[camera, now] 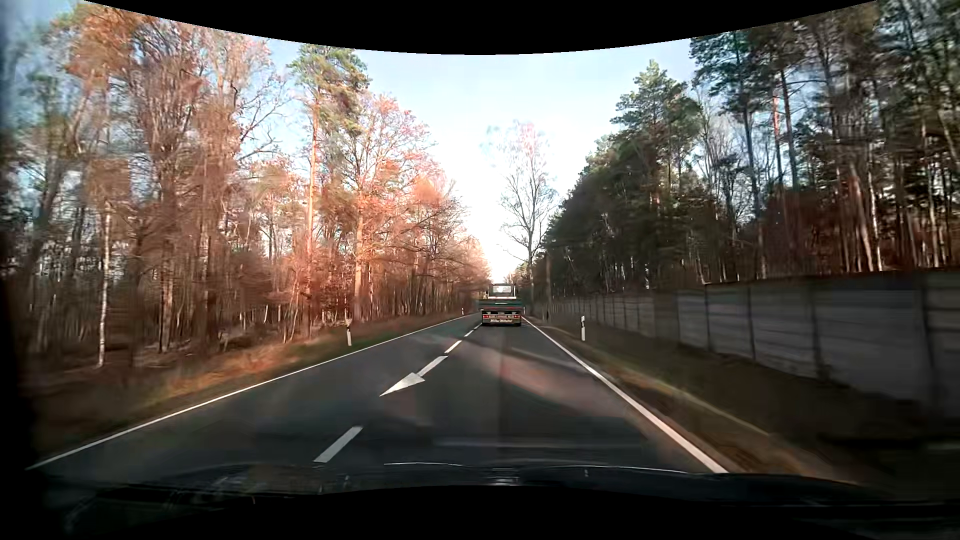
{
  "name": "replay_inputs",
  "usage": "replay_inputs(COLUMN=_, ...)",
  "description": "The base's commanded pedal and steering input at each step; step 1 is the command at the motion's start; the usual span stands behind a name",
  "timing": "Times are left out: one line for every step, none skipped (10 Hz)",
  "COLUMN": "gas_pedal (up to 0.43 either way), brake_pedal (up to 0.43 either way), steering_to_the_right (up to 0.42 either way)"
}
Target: Follow the waypoints while adhering to traffic rules and regulations
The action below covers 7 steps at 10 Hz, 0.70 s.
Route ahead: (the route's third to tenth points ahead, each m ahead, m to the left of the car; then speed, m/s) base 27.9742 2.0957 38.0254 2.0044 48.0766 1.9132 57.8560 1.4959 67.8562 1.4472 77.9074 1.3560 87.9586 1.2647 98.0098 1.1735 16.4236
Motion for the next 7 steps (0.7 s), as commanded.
replay_inputs(gas_pedal=0.087, brake_pedal=0.0, steering_to_the_right=-0.002)
replay_inputs(gas_pedal=0.087, brake_pedal=0.0, steering_to_the_right=-0.002)
replay_inputs(gas_pedal=0.087, brake_pedal=0.0, steering_to_the_right=-0.002)
replay_inputs(gas_pedal=0.087, brake_pedal=0.0, steering_to_the_right=-0.003)
replay_inputs(gas_pedal=0.087, brake_pedal=0.0, steering_to_the_right=-0.003)
replay_inputs(gas_pedal=0.087, brake_pedal=0.0, steering_to_the_right=-0.002)
replay_inputs(gas_pedal=0.087, brake_pedal=0.0, steering_to_the_right=-0.003)
